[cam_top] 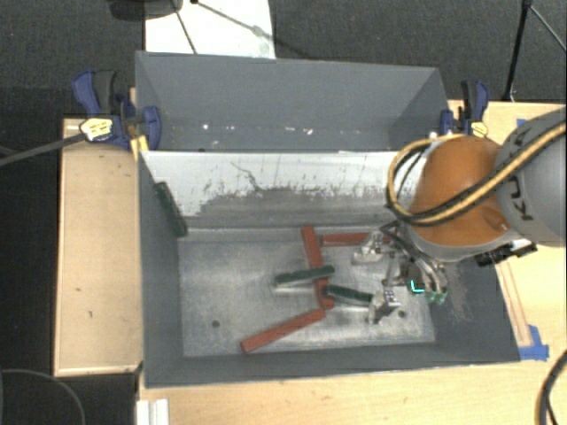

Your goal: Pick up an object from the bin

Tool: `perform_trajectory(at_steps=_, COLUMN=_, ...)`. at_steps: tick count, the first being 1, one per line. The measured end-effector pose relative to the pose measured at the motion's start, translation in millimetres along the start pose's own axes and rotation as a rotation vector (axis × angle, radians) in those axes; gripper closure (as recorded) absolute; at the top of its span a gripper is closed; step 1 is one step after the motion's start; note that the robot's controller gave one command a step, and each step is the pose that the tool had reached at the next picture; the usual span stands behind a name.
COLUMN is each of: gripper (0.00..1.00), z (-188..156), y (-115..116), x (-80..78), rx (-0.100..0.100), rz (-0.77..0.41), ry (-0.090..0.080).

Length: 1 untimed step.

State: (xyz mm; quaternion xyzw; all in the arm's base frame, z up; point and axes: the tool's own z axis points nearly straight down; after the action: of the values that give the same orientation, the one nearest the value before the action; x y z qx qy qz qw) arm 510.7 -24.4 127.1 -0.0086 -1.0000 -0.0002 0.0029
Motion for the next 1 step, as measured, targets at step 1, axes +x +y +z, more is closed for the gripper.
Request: perform_trajectory(at_steps=1, gripper=0.00, z=-3.9, y=0.0, x=-2.0, rx=0.000, rz=-0.001, ry=-0.008)
